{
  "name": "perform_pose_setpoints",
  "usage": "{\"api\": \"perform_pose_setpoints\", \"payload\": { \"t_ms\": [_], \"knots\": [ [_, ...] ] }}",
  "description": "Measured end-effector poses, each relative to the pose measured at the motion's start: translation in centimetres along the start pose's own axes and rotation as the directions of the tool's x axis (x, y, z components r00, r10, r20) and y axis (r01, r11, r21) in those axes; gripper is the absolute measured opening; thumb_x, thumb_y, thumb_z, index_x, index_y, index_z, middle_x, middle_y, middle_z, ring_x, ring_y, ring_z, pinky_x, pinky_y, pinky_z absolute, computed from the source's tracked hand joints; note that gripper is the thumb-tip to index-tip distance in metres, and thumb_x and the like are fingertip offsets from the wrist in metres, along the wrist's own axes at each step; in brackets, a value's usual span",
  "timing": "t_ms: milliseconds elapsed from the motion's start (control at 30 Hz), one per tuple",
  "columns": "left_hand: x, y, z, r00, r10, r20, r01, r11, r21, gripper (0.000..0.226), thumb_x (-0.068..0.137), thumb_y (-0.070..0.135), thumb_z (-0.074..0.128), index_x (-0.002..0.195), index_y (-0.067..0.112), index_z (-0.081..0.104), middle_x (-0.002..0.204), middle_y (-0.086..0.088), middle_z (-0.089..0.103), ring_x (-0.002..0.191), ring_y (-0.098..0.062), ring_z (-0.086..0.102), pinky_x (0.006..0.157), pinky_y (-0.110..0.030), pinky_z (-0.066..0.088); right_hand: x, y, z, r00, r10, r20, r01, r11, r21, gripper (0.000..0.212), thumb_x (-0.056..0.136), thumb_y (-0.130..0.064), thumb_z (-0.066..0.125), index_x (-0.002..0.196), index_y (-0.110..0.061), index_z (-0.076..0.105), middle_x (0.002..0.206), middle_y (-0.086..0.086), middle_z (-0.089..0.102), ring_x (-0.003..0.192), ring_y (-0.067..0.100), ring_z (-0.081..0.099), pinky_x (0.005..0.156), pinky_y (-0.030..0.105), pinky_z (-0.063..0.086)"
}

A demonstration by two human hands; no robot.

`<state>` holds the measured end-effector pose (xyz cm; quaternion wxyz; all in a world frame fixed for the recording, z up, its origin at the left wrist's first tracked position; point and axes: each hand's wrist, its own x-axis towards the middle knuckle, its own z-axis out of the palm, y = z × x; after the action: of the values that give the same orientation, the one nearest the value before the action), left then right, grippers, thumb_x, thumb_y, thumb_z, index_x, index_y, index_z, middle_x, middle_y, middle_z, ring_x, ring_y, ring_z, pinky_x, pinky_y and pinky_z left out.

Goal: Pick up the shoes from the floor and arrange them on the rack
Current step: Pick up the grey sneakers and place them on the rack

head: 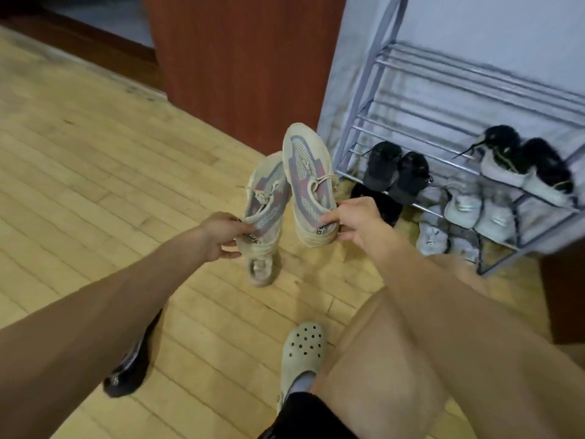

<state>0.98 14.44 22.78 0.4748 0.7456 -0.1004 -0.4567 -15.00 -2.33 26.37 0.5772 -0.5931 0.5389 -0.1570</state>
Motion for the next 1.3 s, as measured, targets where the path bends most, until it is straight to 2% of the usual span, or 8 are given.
{"api": "perform_pose_setpoints", "payload": {
  "t_ms": [100,233,367,500,600,767,1100,1300],
  "knots": [
    [1.5,3.8,4.4,0.994,0.076,0.073,-0.079,0.996,0.034,0.021,0.086,0.010,0.066,0.105,0.009,0.058,0.091,-0.006,0.060,0.074,-0.018,0.055,0.070,-0.035,0.049,1.2,-0.6,-5.2,0.999,0.022,-0.042,-0.020,0.998,0.057,0.017,0.070,0.006,0.079,0.074,-0.005,0.066,0.082,0.013,0.070,0.064,0.023,0.066,0.042,0.027,0.051],
    [3.4,8.3,11.2,0.976,0.141,0.164,-0.148,0.988,0.033,0.006,0.087,0.010,0.065,0.090,0.012,0.060,0.086,-0.004,0.062,0.072,-0.017,0.057,0.063,-0.032,0.050,3.2,-1.3,-11.5,0.994,0.024,-0.108,-0.008,0.989,0.146,0.019,0.073,0.008,0.075,0.089,0.003,0.067,0.092,0.015,0.072,0.073,0.028,0.069,0.046,0.035,0.057],
    [5.6,12.5,16.9,0.958,0.177,0.224,-0.195,0.979,0.063,0.023,0.085,0.009,0.069,0.107,0.006,0.064,0.089,-0.007,0.067,0.071,-0.019,0.061,0.060,-0.033,0.053,6.0,-2.4,-16.7,0.979,-0.010,-0.204,0.047,0.983,0.179,0.016,0.072,0.009,0.074,0.077,-0.001,0.062,0.085,0.015,0.068,0.071,0.029,0.066,0.069,0.052,0.059],
    [8.3,17.0,21.6,0.945,0.218,0.245,-0.249,0.963,0.106,0.016,0.086,0.007,0.066,0.102,0.005,0.062,0.077,-0.006,0.062,0.064,-0.018,0.057,0.055,-0.030,0.052,10.8,-3.5,-20.7,0.955,-0.041,-0.293,0.097,0.979,0.179,0.017,0.072,0.005,0.074,0.072,-0.006,0.062,0.082,0.015,0.067,0.069,0.029,0.067,0.053,0.039,0.060],
    [10.9,20.2,24.4,0.947,0.212,0.243,-0.246,0.962,0.119,0.014,0.087,0.007,0.065,0.100,0.006,0.060,0.078,-0.006,0.062,0.066,-0.018,0.058,0.058,-0.031,0.049,14.9,-4.2,-22.7,0.932,-0.060,-0.358,0.127,0.978,0.167,0.015,0.066,-0.003,0.079,0.074,-0.004,0.067,0.093,0.021,0.071,0.086,0.037,0.070,0.065,0.049,0.061],
    [15.6,23.9,28.1,0.955,0.185,0.231,-0.206,0.976,0.072,0.012,0.090,0.010,0.063,0.099,0.007,0.056,0.080,-0.006,0.061,0.068,-0.018,0.059,0.059,-0.033,0.049,21.8,-5.7,-24.9,0.909,-0.044,-0.415,0.147,0.964,0.220,0.017,0.068,-0.008,0.081,0.071,-0.004,0.065,0.080,0.015,0.067,0.072,0.029,0.068,0.056,0.041,0.060],
    [21.7,28.4,30.5,0.954,0.206,0.218,-0.249,0.949,0.192,0.010,0.091,0.015,0.061,0.090,0.006,0.057,0.081,-0.008,0.062,0.069,-0.019,0.060,0.056,-0.032,0.050,28.0,-6.6,-24.6,0.961,0.054,-0.271,0.010,0.973,0.231,0.027,0.073,-0.006,0.080,0.094,0.002,0.066,0.097,0.020,0.072,0.080,0.035,0.073,0.064,0.052,0.060],
    [22.1,27.7,29.9,0.952,0.221,0.212,-0.277,0.916,0.289,0.039,0.086,0.027,0.067,0.113,-0.001,0.059,0.103,-0.015,0.068,0.085,-0.025,0.067,0.061,-0.031,0.056,27.3,-6.5,-23.8,0.963,0.034,-0.267,-0.008,0.995,0.100,0.033,0.082,-0.021,0.073,0.106,0.000,0.063,0.104,0.017,0.068,0.087,0.034,0.071,0.064,0.044,0.062]
  ]
}}
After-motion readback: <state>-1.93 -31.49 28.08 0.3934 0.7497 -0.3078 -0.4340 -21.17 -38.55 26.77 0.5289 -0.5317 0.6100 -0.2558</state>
